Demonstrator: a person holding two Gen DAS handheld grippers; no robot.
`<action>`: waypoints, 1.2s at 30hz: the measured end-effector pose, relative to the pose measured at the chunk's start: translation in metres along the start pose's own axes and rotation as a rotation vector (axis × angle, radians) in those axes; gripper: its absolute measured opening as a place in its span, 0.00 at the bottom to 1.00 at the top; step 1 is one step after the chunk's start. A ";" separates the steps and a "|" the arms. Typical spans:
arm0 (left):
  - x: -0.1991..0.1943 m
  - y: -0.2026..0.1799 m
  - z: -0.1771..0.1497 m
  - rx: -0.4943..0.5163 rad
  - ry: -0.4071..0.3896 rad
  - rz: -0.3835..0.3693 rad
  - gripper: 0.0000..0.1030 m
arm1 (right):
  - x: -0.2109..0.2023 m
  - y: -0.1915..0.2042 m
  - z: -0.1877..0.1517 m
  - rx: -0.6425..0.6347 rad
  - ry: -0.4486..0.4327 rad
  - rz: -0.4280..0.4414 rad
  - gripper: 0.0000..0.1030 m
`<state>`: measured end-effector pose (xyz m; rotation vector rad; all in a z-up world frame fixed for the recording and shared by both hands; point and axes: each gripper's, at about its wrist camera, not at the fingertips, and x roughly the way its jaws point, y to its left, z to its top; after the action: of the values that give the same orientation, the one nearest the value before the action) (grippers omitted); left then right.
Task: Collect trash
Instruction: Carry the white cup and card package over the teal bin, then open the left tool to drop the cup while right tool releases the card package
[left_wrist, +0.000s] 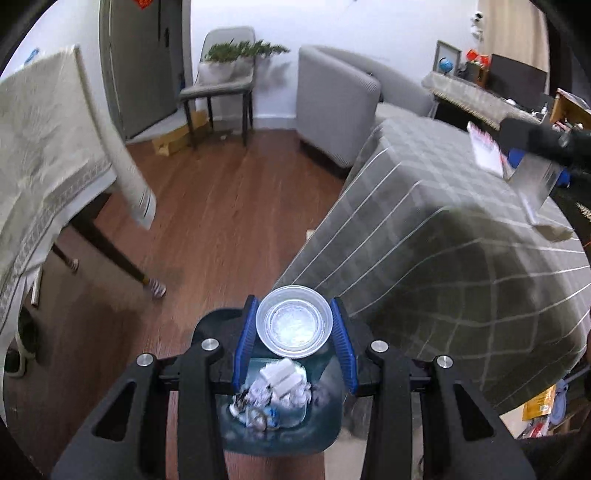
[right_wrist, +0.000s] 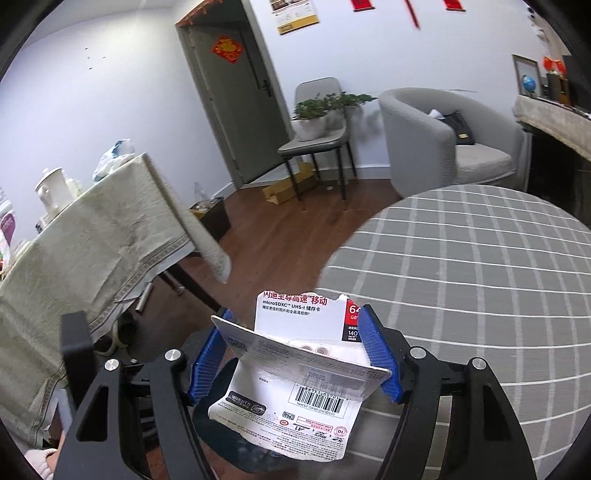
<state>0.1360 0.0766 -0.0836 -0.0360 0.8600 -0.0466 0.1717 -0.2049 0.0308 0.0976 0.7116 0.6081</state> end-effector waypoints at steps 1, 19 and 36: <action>0.001 0.003 -0.002 -0.002 0.008 0.005 0.41 | 0.005 0.008 0.000 -0.012 0.006 0.009 0.69; 0.012 0.067 -0.037 -0.051 0.180 0.021 0.49 | 0.061 0.071 -0.015 -0.079 0.100 0.072 0.69; -0.042 0.087 -0.012 -0.120 -0.016 0.046 0.58 | 0.117 0.083 -0.055 -0.077 0.329 0.107 0.69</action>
<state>0.1018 0.1660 -0.0642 -0.1287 0.8462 0.0481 0.1652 -0.0778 -0.0561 -0.0380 1.0047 0.7626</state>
